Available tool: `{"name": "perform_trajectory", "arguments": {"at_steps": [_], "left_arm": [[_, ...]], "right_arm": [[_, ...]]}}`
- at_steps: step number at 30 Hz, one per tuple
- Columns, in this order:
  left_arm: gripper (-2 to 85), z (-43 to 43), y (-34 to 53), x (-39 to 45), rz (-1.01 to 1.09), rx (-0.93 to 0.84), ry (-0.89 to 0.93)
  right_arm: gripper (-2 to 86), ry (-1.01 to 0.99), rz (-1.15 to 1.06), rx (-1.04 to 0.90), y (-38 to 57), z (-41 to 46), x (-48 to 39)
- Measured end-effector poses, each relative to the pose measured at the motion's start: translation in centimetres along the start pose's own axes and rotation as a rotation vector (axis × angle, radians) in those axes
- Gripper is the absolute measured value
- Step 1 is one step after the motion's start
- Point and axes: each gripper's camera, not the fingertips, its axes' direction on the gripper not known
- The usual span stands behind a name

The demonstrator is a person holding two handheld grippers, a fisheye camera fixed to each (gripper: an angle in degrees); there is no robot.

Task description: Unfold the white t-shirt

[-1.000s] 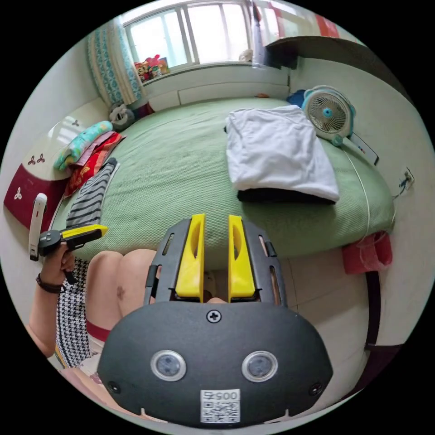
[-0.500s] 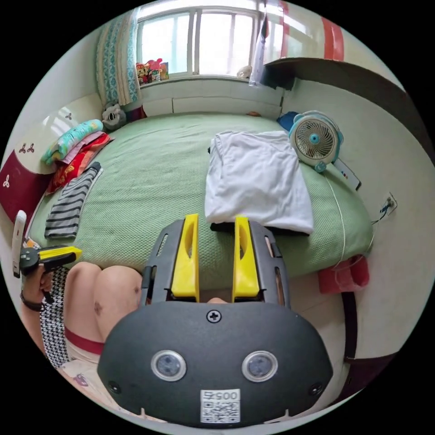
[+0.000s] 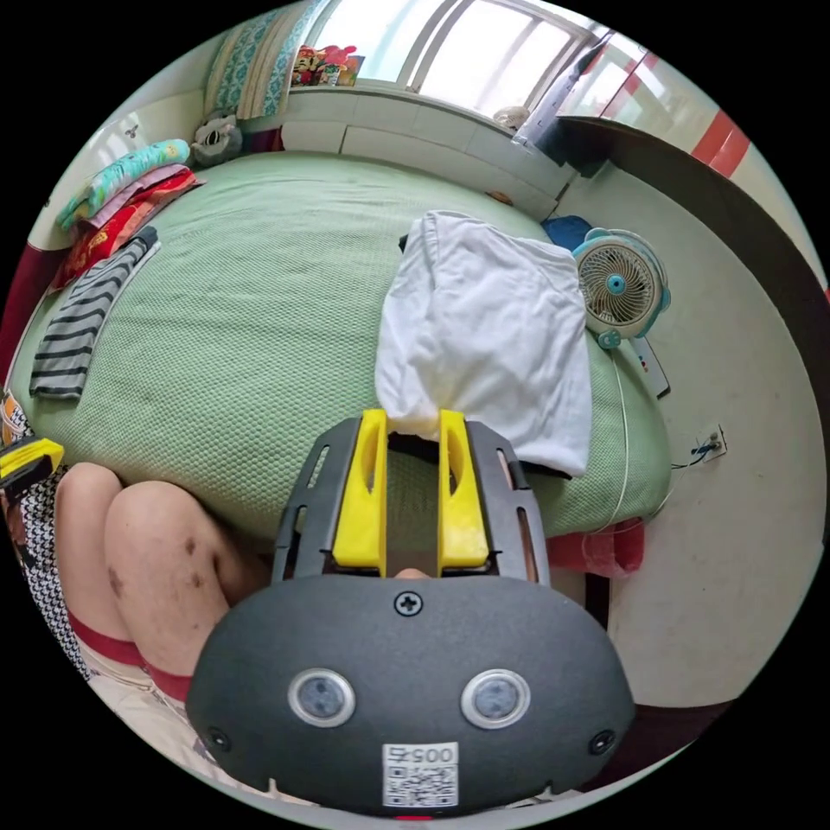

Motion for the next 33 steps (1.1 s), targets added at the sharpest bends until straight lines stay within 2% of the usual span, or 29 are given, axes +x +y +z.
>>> {"name": "perform_trajectory", "arguments": {"at_steps": [5, 11, 16, 26, 33], "left_arm": [[-0.6, 0.6, -0.3, 1.2, 0.028, -0.003, 0.022], [-0.6, 1.1, -0.4, 1.5, 0.041, -0.009, 0.035], [-0.7, 1.6, -0.3, 1.1, 0.031, -0.015, 0.039], [-0.7, 1.9, -0.2, 0.2, 0.019, -0.019, 0.042], [-0.7, 2.2, -0.3, -0.2, 0.022, -0.021, 0.056]], "right_arm": [[0.8, -0.028, 0.019, 0.035, -1.0, -2.7, 2.5], [0.3, -0.108, 0.153, 0.092, -1.6, -4.8, 6.9], [0.5, -0.144, 0.123, 0.063, -0.9, -3.3, 6.1], [9.5, -0.066, 0.063, 0.074, -0.4, -1.9, 3.9], [9.8, 0.002, -0.013, 0.109, -2.2, -1.7, 3.0]]}}
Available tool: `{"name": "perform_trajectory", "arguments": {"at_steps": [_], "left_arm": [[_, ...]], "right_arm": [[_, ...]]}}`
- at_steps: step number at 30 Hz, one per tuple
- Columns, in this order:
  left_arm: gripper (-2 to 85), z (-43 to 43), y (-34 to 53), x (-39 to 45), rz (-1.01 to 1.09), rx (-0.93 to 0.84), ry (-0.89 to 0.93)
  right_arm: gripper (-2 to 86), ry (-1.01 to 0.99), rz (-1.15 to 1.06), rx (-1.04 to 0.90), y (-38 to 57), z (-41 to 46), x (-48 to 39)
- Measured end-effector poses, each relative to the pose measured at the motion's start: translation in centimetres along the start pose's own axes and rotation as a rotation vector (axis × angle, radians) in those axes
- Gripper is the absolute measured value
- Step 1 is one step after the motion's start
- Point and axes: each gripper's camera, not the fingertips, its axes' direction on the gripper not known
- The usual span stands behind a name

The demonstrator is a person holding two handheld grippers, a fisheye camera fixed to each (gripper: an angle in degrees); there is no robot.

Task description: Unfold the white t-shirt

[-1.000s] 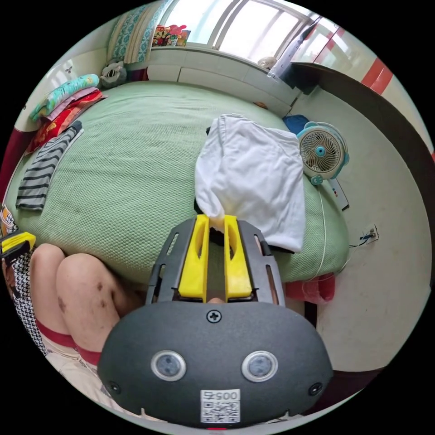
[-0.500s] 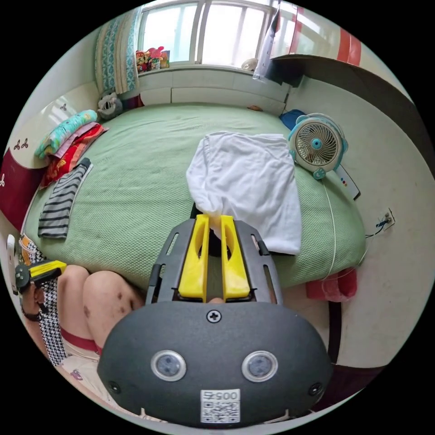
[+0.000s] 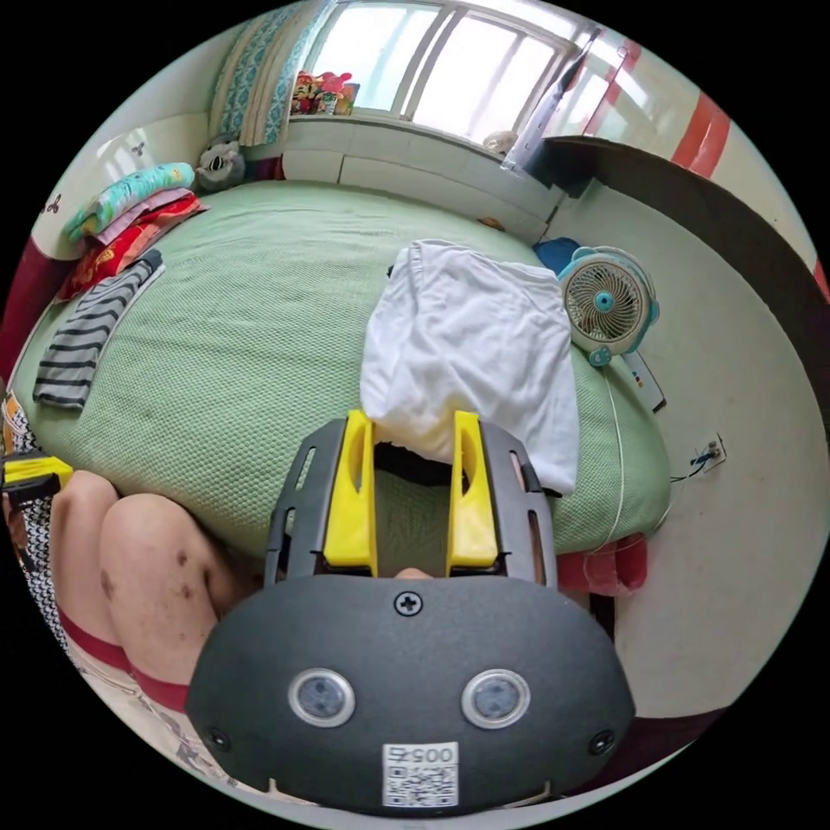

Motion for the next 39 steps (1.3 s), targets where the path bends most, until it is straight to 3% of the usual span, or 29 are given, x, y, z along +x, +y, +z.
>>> {"name": "perform_trajectory", "arguments": {"at_steps": [12, 22, 31, 39], "left_arm": [[-0.7, -0.1, 0.4, -2.6, -0.022, 0.015, 0.018], [-0.7, -0.2, 0.5, -5.4, -0.039, 0.049, 0.075], [-0.6, -0.9, 1.0, -9.6, -0.114, 0.072, 0.077], [-0.4, -1.0, 1.0, -12.7, -0.183, 0.066, 0.044]], "right_arm": [[1.3, 0.074, -0.087, -0.093, -6.3, 0.9, 2.6], [0.2, -0.223, 0.104, -0.111, -15.3, -2.7, 9.0], [0.1, -0.280, -0.097, -0.165, -21.7, -0.5, 0.2], [1.0, -0.611, -0.301, -0.272, -24.0, 2.0, -12.4]]}}
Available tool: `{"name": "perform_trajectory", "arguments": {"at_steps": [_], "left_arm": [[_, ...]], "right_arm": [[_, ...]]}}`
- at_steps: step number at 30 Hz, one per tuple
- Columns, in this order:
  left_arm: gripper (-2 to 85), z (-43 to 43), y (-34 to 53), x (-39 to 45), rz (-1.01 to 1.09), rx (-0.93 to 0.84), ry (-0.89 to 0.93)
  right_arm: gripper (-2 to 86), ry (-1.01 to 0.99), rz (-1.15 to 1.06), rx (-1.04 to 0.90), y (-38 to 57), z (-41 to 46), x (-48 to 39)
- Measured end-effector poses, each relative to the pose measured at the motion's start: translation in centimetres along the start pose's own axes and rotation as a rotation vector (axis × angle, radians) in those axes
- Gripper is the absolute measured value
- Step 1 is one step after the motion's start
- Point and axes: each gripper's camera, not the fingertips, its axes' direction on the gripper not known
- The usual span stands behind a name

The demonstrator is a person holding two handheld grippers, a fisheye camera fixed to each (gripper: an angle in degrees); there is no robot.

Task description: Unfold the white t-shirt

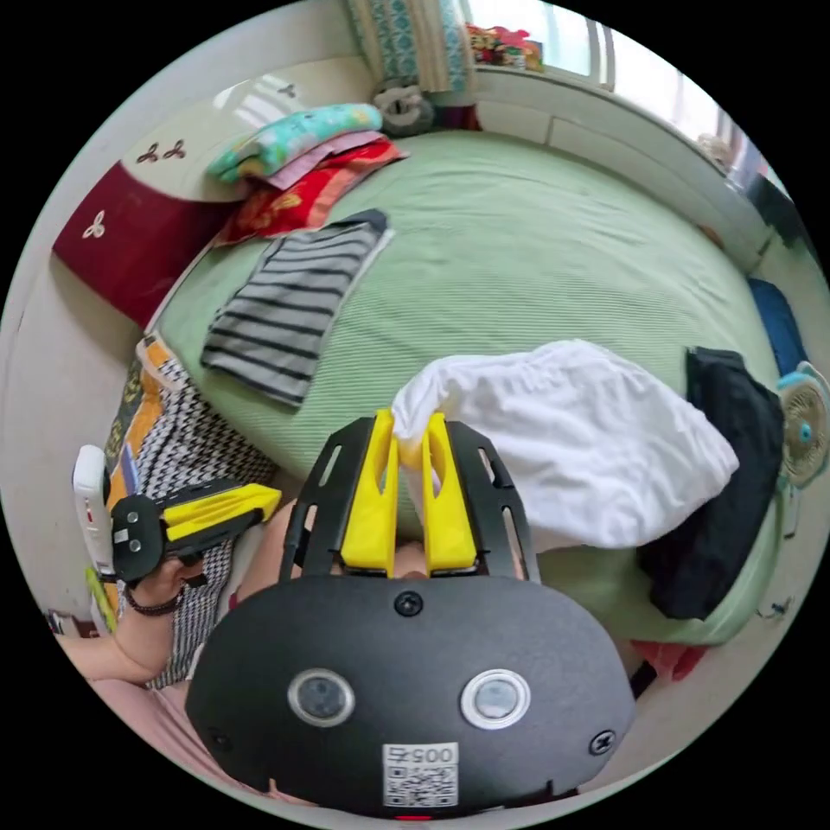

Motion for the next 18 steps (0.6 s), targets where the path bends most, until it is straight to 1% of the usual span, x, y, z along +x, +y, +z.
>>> {"name": "perform_trajectory", "arguments": {"at_steps": [2, 6, 10, 14, 18], "left_arm": [[-0.1, 0.0, -0.1, -0.6, -0.016, 0.000, -0.008], [3.0, 0.2, -0.5, -1.9, -0.018, 0.013, 0.002], [9.2, 1.3, -2.0, -2.9, -0.007, 0.024, 0.081], [11.6, 2.5, -4.0, -3.0, 0.011, 0.024, 0.099], [12.5, 4.0, -6.4, -3.0, 0.029, 0.003, 0.071]], "right_arm": [[4.2, -0.036, -0.046, -0.053, -0.9, 1.8, -1.6], [8.6, -0.119, -0.046, -0.012, -0.8, 0.7, 0.5], [11.1, -0.040, 0.097, 0.066, -1.0, -2.0, 7.0], [12.4, -0.011, 0.235, 0.107, -3.1, -3.4, 12.0], [14.0, -0.064, 0.309, 0.066, -7.2, -1.8, 13.8]]}}
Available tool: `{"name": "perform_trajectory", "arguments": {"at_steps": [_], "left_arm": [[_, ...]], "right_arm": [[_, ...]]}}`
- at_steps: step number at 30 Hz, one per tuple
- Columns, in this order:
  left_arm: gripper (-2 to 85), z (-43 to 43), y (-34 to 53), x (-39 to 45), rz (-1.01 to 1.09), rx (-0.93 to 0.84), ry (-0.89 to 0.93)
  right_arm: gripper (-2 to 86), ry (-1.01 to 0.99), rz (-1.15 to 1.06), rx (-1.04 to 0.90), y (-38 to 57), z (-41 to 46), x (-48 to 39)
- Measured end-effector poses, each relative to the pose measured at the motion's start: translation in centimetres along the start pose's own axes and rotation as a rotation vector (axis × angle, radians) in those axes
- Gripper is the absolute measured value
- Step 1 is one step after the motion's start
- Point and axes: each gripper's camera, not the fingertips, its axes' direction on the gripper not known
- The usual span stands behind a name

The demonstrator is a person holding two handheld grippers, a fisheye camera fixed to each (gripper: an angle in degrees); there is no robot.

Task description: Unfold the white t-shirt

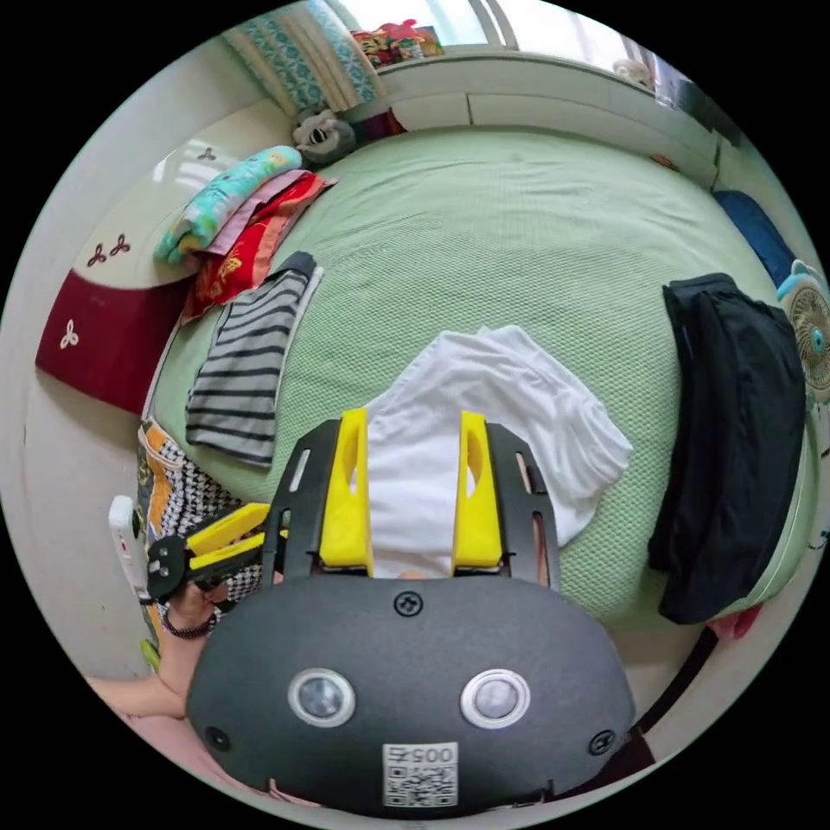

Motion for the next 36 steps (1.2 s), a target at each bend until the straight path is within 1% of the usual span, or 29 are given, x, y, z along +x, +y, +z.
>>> {"name": "perform_trajectory", "arguments": {"at_steps": [3, 5, 8, 11, 14, 18, 21, 24, 27, 29, 33, 36], "left_arm": [[12.6, 1.4, -1.4, -0.6, -0.006, -0.035, -0.032], [12.4, 2.4, -2.1, -1.0, -0.014, -0.062, -0.034], [12.1, 3.7, -2.7, -1.3, -0.012, -0.086, -0.033], [11.5, 4.4, -3.0, -1.5, -0.015, -0.075, -0.022], [11.1, 5.0, -3.3, -1.6, -0.021, -0.067, -0.023], [10.3, 5.3, -3.9, -1.1, 0.009, -0.086, -0.050], [8.9, 5.6, -4.2, -0.8, 0.027, -0.097, -0.038], [7.2, 5.8, -4.4, -0.4, 0.037, -0.105, -0.036], [6.3, 5.8, -4.2, 0.3, 0.063, -0.108, -0.044], [6.1, 5.9, -3.8, 0.7, 0.089, -0.105, -0.050], [6.0, 6.0, -3.2, 1.3, 0.095, -0.083, -0.035], [6.0, 4.7, -3.8, 1.8, 0.082, -0.009, -0.030]], "right_arm": [[15.2, 0.014, 0.061, -0.030, -3.9, 2.5, -0.4], [15.2, 0.107, 0.121, -0.066, -6.8, 4.9, -0.5], [13.6, 0.175, 0.216, -0.139, -9.0, 8.0, 0.3], [9.3, 0.257, 0.224, -0.129, -9.9, 9.0, -0.5], [8.2, 0.327, 0.183, -0.137, -10.4, 9.7, -1.7], [7.0, 0.329, 0.190, -0.144, -11.0, 10.0, -1.6], [4.9, 0.340, 0.197, -0.165, -11.5, 10.1, -1.4], [2.6, 0.335, 0.189, -0.139, -10.9, 10.0, -1.3], [0.2, 0.264, 0.187, -0.075, -9.4, 9.2, -1.1], [-0.7, 0.161, 0.131, -0.038, -8.2, 7.9, -1.2], [-0.9, 0.114, 0.116, 0.059, -6.9, 5.2, -2.0], [-1.0, 0.080, 0.029, 0.126, -8.0, 3.2, -4.7]]}}
